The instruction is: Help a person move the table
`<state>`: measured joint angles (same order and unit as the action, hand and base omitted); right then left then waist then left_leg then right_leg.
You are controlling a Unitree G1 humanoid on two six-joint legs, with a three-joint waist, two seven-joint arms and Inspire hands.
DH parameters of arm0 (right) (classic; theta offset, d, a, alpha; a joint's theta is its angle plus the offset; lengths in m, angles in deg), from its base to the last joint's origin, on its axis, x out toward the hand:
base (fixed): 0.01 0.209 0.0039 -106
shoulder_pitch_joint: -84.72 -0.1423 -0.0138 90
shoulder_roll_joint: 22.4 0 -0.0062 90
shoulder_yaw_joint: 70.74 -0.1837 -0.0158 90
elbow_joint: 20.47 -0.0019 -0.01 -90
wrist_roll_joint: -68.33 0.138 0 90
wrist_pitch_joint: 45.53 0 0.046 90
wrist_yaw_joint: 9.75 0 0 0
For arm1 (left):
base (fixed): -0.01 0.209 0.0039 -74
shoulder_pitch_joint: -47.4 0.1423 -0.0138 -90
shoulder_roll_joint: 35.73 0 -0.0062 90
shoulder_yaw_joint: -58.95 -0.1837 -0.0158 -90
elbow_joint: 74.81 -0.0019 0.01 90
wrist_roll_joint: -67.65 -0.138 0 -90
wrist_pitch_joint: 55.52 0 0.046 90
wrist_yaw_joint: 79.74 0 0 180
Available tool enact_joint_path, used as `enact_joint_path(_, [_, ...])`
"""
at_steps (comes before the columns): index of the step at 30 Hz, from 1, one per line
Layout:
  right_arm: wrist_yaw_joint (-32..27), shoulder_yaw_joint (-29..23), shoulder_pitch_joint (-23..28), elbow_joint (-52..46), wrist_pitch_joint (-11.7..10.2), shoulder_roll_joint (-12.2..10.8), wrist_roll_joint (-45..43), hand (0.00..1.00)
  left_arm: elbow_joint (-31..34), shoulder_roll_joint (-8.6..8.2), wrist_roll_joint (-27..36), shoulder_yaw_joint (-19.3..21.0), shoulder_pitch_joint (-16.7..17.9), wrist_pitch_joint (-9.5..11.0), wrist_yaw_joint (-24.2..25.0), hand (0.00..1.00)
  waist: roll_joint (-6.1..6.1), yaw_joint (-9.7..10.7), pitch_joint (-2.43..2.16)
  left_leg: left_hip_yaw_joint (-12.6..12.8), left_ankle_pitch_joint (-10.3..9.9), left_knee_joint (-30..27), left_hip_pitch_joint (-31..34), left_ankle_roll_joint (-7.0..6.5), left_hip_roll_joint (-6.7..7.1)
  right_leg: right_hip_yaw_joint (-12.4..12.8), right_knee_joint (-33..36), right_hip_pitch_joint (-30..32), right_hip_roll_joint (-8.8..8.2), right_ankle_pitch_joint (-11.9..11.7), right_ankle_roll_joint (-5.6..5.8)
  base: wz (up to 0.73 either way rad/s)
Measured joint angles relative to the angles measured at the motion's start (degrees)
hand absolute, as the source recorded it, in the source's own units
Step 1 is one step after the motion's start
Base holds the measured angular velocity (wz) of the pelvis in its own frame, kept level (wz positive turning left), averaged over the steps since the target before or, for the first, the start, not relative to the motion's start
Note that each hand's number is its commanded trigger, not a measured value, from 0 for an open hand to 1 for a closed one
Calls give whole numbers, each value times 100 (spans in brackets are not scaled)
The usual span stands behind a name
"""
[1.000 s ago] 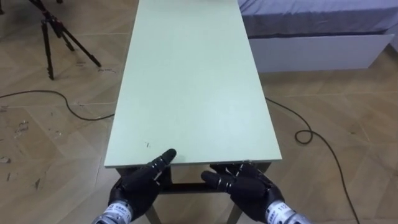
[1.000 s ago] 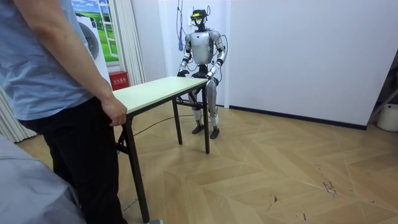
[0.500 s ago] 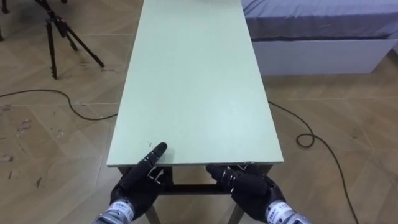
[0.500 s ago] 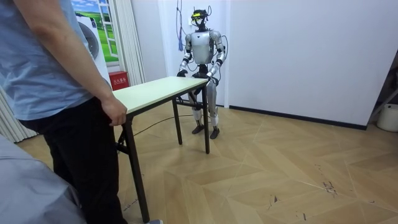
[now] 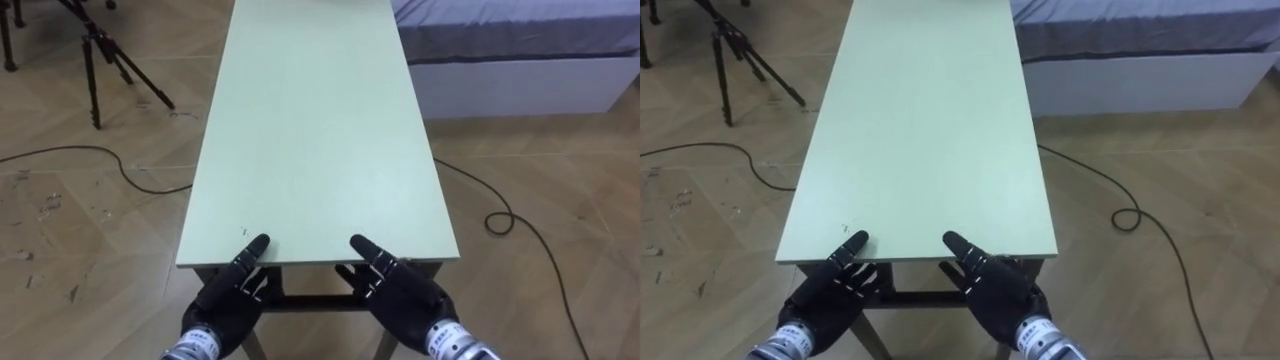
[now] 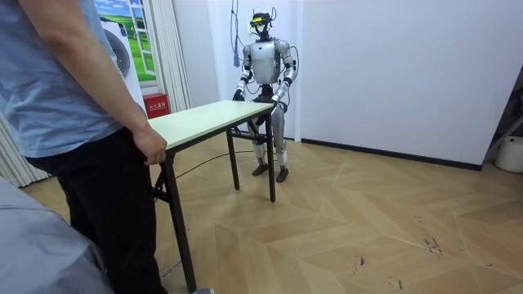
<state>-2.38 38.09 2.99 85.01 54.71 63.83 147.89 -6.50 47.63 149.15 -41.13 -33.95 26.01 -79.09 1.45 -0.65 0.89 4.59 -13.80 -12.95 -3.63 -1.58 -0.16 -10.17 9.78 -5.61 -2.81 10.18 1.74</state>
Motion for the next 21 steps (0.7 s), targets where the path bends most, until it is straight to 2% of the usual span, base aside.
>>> enact_joint_path(4, [-128, -13, 0, 0, -79, -127, 341, 0, -26, -29, -5, 0, 0, 34, -3, 0, 24, 19, 6, 2, 0, -14, -4, 0, 2, -2, 0, -12, -2, -1, -2, 0])
enact_joint_path(9, [-246, -57, -1, 0, -263, -277, 518, 0, -26, -100, -11, -1, 0, 66, -14, 0, 146, 26, 7, 12, 0, -22, -12, -1, 2, 0, 4, -20, -3, -3, -4, 0])
enact_joint_path(12, [-265, -94, -1, 0, -341, -324, 593, 0, -26, -148, -11, -1, 0, 120, -15, 0, 185, 28, 24, 12, 8, -21, -16, 2, 1, -1, 5, -23, -2, -3, -4, 0])
enact_joint_path(21, [-474, -225, -5, -4, -603, -382, 592, 0, -3, -227, -107, -1, -50, 252, -174, 0, 114, 29, 44, 8, 17, -11, 17, -1, -6, 17, 98, 76, -6, -3, -4, 0])
